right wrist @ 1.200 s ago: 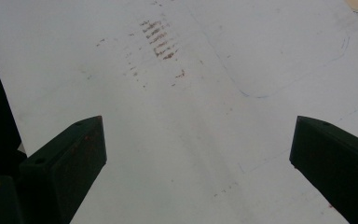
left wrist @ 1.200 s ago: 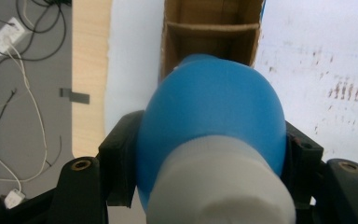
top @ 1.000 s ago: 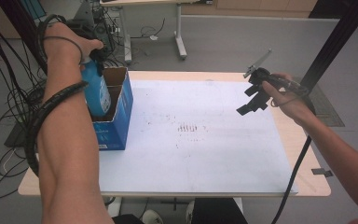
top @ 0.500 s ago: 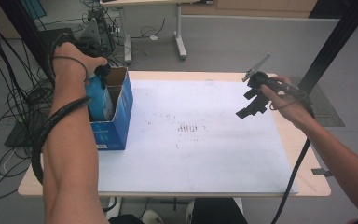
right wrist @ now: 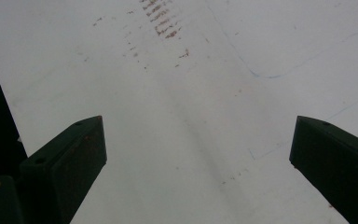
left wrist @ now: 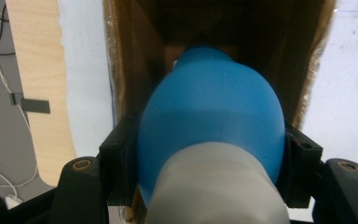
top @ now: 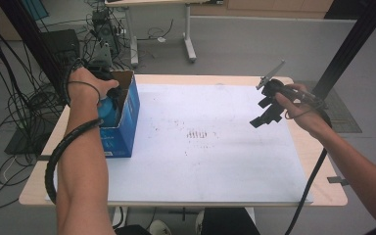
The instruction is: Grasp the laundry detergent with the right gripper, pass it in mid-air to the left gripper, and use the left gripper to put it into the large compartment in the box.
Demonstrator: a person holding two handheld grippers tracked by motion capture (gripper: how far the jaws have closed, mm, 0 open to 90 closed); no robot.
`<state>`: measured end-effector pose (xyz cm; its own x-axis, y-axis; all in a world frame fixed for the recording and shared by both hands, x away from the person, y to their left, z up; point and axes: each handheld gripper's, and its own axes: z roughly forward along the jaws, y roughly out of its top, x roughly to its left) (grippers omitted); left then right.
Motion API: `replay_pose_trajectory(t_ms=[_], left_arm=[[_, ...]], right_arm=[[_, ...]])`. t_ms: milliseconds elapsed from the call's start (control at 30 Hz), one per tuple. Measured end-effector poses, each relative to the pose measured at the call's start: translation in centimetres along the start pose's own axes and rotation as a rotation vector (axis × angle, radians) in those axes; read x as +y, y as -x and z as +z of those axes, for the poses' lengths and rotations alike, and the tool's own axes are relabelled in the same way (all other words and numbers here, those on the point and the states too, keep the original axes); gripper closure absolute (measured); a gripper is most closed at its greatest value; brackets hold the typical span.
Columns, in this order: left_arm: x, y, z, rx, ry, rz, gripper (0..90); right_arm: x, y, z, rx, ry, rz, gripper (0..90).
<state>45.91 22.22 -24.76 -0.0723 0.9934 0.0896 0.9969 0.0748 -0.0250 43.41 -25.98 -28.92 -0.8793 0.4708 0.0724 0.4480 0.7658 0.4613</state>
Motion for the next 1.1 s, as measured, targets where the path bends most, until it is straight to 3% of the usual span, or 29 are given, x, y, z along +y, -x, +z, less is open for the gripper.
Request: replay_pose_trajectory(t_ms=[633,1100], left_arm=[[0.3,0.2,2.6,0.012,-0.008,0.028,36.7],[0.4,0.5,2.7,0.021,0.023,0.034,36.3]], right_arm=[[-0.3,0.2,0.4,-0.009,-0.012,0.004,3.5],[-0.8,0.2,0.2,-0.013,-0.006,0.011,3.6]])
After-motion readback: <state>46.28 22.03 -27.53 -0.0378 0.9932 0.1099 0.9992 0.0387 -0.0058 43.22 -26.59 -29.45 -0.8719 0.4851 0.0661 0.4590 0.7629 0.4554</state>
